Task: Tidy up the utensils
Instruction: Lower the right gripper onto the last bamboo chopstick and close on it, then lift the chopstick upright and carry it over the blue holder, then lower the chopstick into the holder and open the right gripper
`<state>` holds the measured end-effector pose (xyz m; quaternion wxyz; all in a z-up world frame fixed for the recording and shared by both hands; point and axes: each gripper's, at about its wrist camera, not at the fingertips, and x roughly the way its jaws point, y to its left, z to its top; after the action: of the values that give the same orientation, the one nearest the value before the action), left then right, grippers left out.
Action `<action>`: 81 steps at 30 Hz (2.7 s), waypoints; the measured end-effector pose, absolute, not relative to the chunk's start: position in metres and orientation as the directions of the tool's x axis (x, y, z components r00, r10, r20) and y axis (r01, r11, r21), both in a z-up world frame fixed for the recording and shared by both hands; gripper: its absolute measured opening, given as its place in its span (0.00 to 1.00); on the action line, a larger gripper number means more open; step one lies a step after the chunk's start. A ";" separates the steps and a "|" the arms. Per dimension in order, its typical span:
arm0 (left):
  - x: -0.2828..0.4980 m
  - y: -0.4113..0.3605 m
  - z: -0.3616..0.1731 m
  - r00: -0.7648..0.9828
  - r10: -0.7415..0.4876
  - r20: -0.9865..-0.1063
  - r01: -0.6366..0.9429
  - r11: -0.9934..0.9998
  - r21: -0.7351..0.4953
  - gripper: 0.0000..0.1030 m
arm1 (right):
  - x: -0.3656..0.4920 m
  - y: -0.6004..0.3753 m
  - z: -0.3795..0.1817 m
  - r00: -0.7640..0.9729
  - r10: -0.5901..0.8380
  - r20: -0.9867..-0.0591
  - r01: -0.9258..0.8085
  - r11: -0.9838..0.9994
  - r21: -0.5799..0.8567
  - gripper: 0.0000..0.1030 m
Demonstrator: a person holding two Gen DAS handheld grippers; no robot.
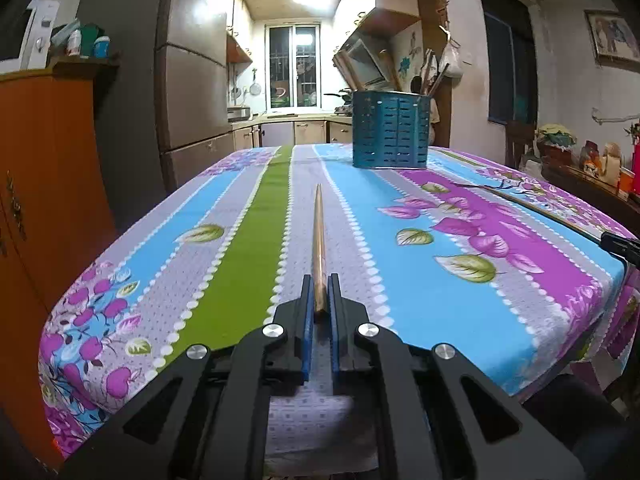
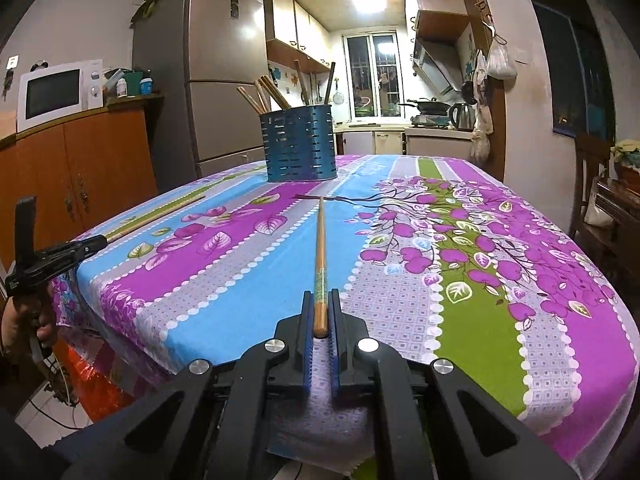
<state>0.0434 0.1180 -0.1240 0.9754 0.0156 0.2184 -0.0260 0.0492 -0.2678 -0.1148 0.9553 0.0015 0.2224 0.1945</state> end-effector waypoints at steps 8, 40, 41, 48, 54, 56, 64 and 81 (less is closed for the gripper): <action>0.031 0.109 -0.081 0.936 -0.064 -0.347 0.081 0.996 0.035 0.05 | 0.040 -0.268 -0.082 0.847 0.373 -0.380 -0.375 0.924 0.072 0.08; 0.152 0.070 0.051 0.929 -0.228 -0.292 0.245 0.969 0.024 0.05 | 0.178 -0.211 0.085 0.801 0.447 -0.397 -0.495 0.869 -0.021 0.08; 0.155 0.070 0.056 0.930 -0.225 -0.290 0.242 0.970 0.024 0.05 | 0.183 -0.210 0.093 0.803 0.449 -0.393 -0.495 0.869 -0.019 0.08; 0.179 0.079 0.097 0.936 -0.227 -0.270 0.235 0.972 -0.004 0.05 | 0.212 -0.208 0.149 0.814 0.453 -0.365 -0.484 0.875 0.006 0.08; 0.197 0.074 0.129 0.940 -0.233 -0.249 0.241 0.971 -0.001 0.05 | 0.234 -0.193 0.185 0.813 0.434 -0.388 -0.484 0.874 -0.039 0.07; 0.202 0.071 0.137 0.943 -0.231 -0.239 0.240 0.971 0.008 0.05 | 0.242 -0.192 0.197 0.811 0.433 -0.395 -0.485 0.874 -0.039 0.08; 0.224 0.069 0.184 0.957 -0.228 -0.178 0.234 0.972 0.012 0.05 | 0.267 -0.203 0.255 0.804 0.435 -0.407 -0.481 0.877 -0.014 0.08; 0.267 0.061 0.260 0.968 -0.249 -0.014 0.249 0.968 -0.033 0.05 | 0.334 -0.180 0.311 0.814 0.429 -0.392 -0.480 0.876 -0.038 0.07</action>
<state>0.2671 0.0613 0.2598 0.9919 -0.0153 0.0091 -0.1254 0.3337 -0.1802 0.3110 0.9499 -0.0675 0.1893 0.2393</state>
